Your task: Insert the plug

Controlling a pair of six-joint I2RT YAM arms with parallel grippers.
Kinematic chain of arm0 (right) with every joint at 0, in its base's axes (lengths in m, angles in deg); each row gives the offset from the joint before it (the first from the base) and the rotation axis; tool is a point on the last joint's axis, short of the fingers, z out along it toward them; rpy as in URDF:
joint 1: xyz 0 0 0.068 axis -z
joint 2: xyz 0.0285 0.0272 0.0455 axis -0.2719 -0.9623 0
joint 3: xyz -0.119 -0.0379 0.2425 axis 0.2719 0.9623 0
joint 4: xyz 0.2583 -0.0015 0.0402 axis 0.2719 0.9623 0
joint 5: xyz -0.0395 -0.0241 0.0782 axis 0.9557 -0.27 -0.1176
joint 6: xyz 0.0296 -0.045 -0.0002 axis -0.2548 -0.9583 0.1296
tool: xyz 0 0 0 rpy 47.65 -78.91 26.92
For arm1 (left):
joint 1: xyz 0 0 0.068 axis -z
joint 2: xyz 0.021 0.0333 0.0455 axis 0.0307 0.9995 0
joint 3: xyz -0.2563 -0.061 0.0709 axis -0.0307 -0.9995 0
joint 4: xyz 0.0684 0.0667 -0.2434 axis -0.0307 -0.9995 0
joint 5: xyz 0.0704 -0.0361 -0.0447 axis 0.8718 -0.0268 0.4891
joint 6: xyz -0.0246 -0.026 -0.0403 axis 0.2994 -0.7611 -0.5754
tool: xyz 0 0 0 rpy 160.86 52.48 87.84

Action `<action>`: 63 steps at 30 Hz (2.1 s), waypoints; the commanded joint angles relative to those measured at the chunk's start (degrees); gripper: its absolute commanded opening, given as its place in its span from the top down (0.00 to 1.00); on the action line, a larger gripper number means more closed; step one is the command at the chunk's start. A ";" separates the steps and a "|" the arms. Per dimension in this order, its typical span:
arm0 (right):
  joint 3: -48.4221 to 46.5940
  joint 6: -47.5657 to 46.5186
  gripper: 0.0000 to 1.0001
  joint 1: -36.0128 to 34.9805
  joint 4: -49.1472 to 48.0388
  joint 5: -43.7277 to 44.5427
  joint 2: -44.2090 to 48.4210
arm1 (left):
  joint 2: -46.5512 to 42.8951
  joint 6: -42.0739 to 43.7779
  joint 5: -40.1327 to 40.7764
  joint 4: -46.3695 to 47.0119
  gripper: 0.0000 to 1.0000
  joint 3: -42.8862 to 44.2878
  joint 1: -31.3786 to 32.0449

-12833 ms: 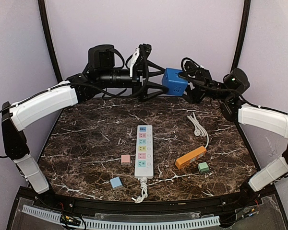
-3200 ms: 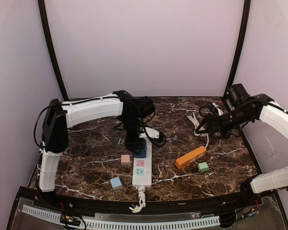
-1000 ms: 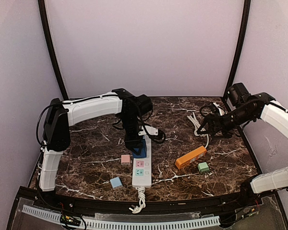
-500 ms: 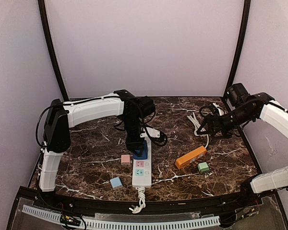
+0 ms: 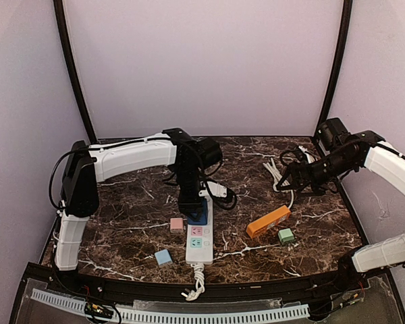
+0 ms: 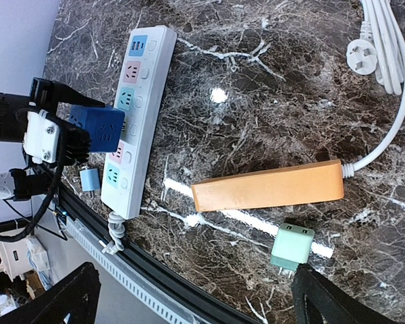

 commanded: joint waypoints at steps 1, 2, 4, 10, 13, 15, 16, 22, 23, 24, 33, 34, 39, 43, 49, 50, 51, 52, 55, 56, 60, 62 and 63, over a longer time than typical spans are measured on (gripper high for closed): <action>0.65 -0.75 0.01 0.03 -0.70 0.46 -0.26 | -0.60 -1.15 4.87 -3.04 0.99 -1.11 0.13; 0.66 -0.77 0.02 0.06 -0.70 0.37 -0.26 | -0.58 -1.24 5.14 -3.17 0.99 -1.06 0.11; 0.65 -0.76 0.01 0.02 -0.70 0.29 -0.26 | -0.58 -1.32 5.36 -3.29 0.99 -1.08 0.13; 0.82 -0.77 0.01 0.02 -0.79 0.11 -0.26 | -0.57 -1.71 5.52 -3.89 0.99 -1.65 0.05; 0.90 -0.72 0.01 0.01 -0.89 -0.05 -0.34 | -0.51 -1.74 4.99 -3.80 0.99 -1.46 0.37; 1.02 -0.76 0.01 0.01 -0.98 0.01 -0.26 | -0.37 -1.80 5.09 -3.80 0.99 -1.48 0.66; 1.02 -0.79 0.01 0.04 -1.04 0.01 -0.26 | -0.26 -1.85 5.07 -3.88 0.99 -1.48 0.79; 1.14 -0.68 0.01 0.01 -1.11 0.14 -0.01 | 1.49 -2.89 5.62 -3.75 0.99 -1.73 1.21; 1.19 -0.67 0.01 0.01 -1.12 0.18 0.00 | 2.14 -2.99 5.71 -3.65 0.99 -1.58 1.22; 1.14 -0.68 0.01 0.06 -0.99 0.15 0.00 | 2.45 -3.25 5.76 -3.64 0.99 -1.35 1.25; 1.52 -0.86 0.01 0.01 -1.12 -0.22 -0.10 | 6.96 -4.66 4.95 -2.69 0.99 2.20 1.21; 1.61 -0.84 0.01 0.06 -1.19 -0.23 -0.09 | 7.14 -4.98 4.90 -2.62 0.99 2.14 1.20; 2.22 -0.77 0.01 0.01 -1.50 -0.35 -0.25 | 8.50 -5.79 3.75 -2.68 0.99 1.54 1.20; 1.96 -0.88 0.01 0.06 -1.21 -0.19 -0.72 | 8.96 -5.08 3.66 -2.14 0.99 0.09 1.21; 0.67 -0.23 0.01 0.09 -0.02 0.32 -2.24 | 10.79 -9.12 2.79 -3.58 0.99 1.74 -0.13; 0.67 0.02 0.01 0.02 0.00 0.49 -2.47 | 11.14 -9.58 2.34 -4.03 0.99 2.01 -0.20; 0.74 0.36 0.01 0.06 0.05 0.72 -2.60 | 11.26 -10.45 2.01 -4.35 0.99 1.83 -0.21; 0.80 0.80 0.01 0.02 0.08 0.92 -2.71 | 11.24 -10.99 1.77 -4.20 0.99 1.50 -0.21; 0.68 1.91 0.01 0.01 -0.06 1.21 -2.71 | 10.85 -12.33 2.73 -2.90 0.99 -0.32 -0.27; 0.60 2.29 0.01 0.06 -0.21 1.17 -2.72 | 10.63 -12.15 3.03 -2.69 0.99 -0.51 -0.23; 0.54 3.54 0.01 0.03 -0.43 0.66 -2.93 | 9.93 -10.87 3.58 -1.75 0.99 -0.42 -0.23; 0.40 3.83 0.01 -0.07 -0.28 0.66 -3.14 | 9.84 -10.36 4.01 -1.72 0.99 -0.07 -0.22; 0.26 3.96 0.01 -0.12 -0.26 0.85 -3.16 | 9.81 -10.14 4.13 -1.54 0.99 -0.12 -0.22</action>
